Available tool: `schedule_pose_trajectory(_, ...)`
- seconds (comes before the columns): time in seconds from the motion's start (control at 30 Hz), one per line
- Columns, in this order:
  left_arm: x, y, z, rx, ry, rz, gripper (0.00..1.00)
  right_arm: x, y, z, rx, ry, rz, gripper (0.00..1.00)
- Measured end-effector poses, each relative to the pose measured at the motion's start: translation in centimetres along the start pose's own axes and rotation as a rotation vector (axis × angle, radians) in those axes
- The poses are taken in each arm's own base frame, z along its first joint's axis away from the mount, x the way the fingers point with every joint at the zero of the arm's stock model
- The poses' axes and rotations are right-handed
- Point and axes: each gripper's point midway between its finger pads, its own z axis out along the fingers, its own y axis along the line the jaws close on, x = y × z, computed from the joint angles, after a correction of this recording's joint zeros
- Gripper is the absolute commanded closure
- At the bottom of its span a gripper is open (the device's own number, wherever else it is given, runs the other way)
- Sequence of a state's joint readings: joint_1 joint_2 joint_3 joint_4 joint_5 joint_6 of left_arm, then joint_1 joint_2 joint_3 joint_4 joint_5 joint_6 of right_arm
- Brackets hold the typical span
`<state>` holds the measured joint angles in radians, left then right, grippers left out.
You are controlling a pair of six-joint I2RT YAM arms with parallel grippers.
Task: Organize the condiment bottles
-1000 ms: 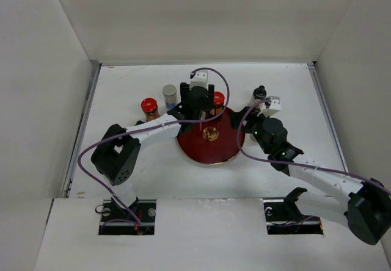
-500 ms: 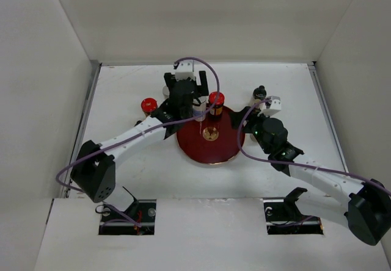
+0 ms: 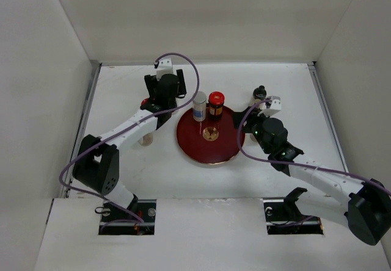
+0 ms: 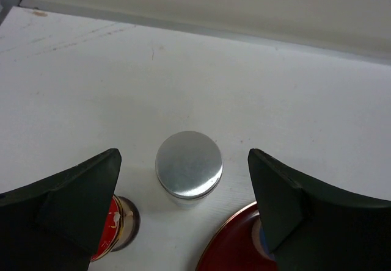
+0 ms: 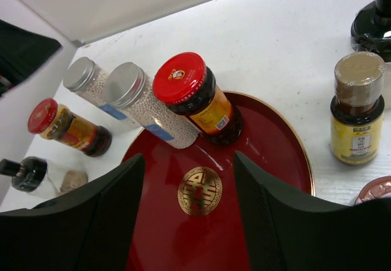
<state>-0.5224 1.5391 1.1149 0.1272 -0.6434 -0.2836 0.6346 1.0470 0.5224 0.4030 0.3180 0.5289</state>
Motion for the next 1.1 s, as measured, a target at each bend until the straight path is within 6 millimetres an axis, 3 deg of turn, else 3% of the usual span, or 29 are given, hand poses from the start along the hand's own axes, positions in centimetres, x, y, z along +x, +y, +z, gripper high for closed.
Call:
schedule_pose_trajectory(0.17, 3.2, 0.0, 1.7, -0.004, 0.094, 0.045, 0.15, 0.6, -0.2, 0.3, 0.008, 0.015, -0.007, 0.24)
schedule_pose_trajectory(0.33, 3.8, -0.1, 2.5, -0.011, 0.125, 0.049, 0.16, 1.3, -0.5, 0.5, 0.018, 0.033, -0.015, 0.22)
schedule_pose_trajectory(0.63, 5.8, 0.1, 3.8, -0.031, 0.166, 0.054, 0.37, 1.2, -0.5, 0.5, 0.017, 0.031, -0.014, 0.22)
schedule_pose_trajectory(0.9, 5.9, -0.1, 3.6, -0.027, 0.164, 0.055, 0.54, 1.2, -0.5, 0.5, 0.018, 0.032, -0.014, 0.22)
schedule_pose_trajectory(1.1, 5.8, -0.1, 1.5, -0.002, 0.158, 0.057, 0.59, 1.2, -0.5, 0.5, 0.016, 0.030, -0.013, 0.22)
